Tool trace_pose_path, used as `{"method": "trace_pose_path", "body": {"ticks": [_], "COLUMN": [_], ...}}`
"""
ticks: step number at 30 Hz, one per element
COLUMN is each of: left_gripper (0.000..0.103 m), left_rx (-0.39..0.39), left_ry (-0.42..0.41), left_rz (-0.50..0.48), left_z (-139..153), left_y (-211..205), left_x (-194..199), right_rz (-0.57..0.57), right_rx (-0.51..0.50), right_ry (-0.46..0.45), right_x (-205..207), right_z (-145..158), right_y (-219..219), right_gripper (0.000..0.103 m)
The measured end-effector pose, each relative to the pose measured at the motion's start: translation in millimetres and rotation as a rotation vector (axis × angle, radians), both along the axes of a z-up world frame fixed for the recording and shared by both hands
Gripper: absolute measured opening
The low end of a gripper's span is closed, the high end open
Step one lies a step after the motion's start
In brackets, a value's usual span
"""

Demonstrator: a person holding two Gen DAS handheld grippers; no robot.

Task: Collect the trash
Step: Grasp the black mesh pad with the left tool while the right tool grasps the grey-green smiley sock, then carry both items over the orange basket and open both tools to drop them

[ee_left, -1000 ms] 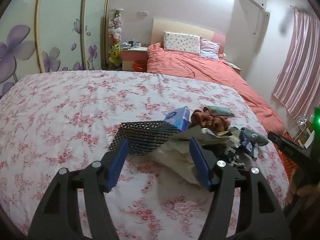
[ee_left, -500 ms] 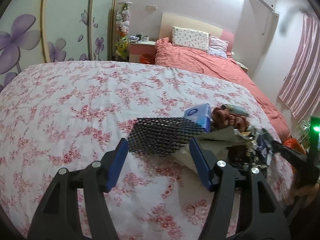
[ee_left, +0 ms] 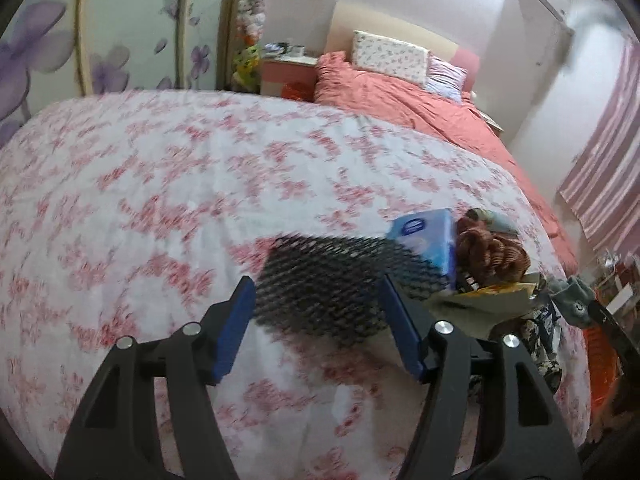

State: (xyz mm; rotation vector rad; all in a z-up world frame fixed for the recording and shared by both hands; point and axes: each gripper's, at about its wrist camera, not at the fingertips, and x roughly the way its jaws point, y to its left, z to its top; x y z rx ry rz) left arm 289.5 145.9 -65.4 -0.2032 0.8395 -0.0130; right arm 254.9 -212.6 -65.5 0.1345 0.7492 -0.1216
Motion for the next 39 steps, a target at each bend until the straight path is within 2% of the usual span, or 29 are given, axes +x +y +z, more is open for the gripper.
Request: {"method": "trace_pose_path", "body": {"ticks": [2,7,9,10,11,13,15,17,18,20,22,23,24,25,26,27,30,34,39], "left_gripper": [0.067,0.066,0.054,0.053,0.045,0.034,0.019,0.017,0.01,0.007,0.008,0.012,0.026,0.034,0.054,0.065,0.07,0.069,0.033], "left_rx": [0.011,-0.025,-0.02,-0.009,-0.004,0.039,0.081,0.09,0.094,0.079,0.035,0.022,0.002,-0.005,0.002,0.012,0.041,0.039,0.119], "left_ry": [0.014,0.079,0.082,0.076,0.072,0.068,0.058,0.045,0.042,0.044,0.034,0.023,0.007,-0.005,-0.022,-0.031,-0.002,0.031,0.048], "left_rz": [-0.006,-0.01,-0.026,-0.026,-0.028,-0.023,-0.017,-0.024,-0.024,-0.018,-0.008,-0.004,-0.006,-0.01,-0.012,-0.014,-0.042,-0.039,-0.028], "left_z": [-2,-17,-21,-21,-21,-23,-25,-25,-25,-24,-21,-19,-15,-12,-8,-6,-9,-21,-26], "left_y": [-7,-11,-14,-15,-15,-17,-17,-16,-15,-12,-5,-3,-2,-2,-5,-9,-23,-26,-24], "left_x": [8,31,34,33,32,32,29,27,27,27,26,25,24,23,23,23,34,40,38], "right_rz": [0.006,0.032,0.038,0.04,0.042,0.043,0.045,0.047,0.048,0.052,0.055,0.055,0.055,0.054,0.054,0.054,0.058,0.068,0.065], "right_rx": [0.003,-0.01,-0.01,-0.01,-0.01,-0.006,-0.001,0.002,0.004,0.003,0.0,-0.001,-0.002,-0.002,-0.001,0.0,0.002,0.0,0.012], "right_ry": [0.006,0.019,0.024,0.026,0.028,0.032,0.033,0.035,0.035,0.031,0.025,0.023,0.022,0.021,0.021,0.022,0.027,0.033,0.044], "right_x": [0,-1,-1,-1,-1,-1,-2,-3,-4,-6,-9,-9,-9,-9,-9,-9,-8,-9,-7], "right_z": [-2,-7,-9,-9,-10,-11,-12,-12,-12,-10,-8,-7,-6,-6,-6,-7,-8,-11,-15], "right_y": [2,10,11,11,12,12,13,13,14,14,14,14,14,14,14,14,14,16,15], "right_gripper": [0.004,0.004,0.004,0.004,0.004,0.004,0.004,0.004,0.004,0.004,0.004,0.004,0.004,0.004,0.004,0.004,0.004,0.004,0.004]}}
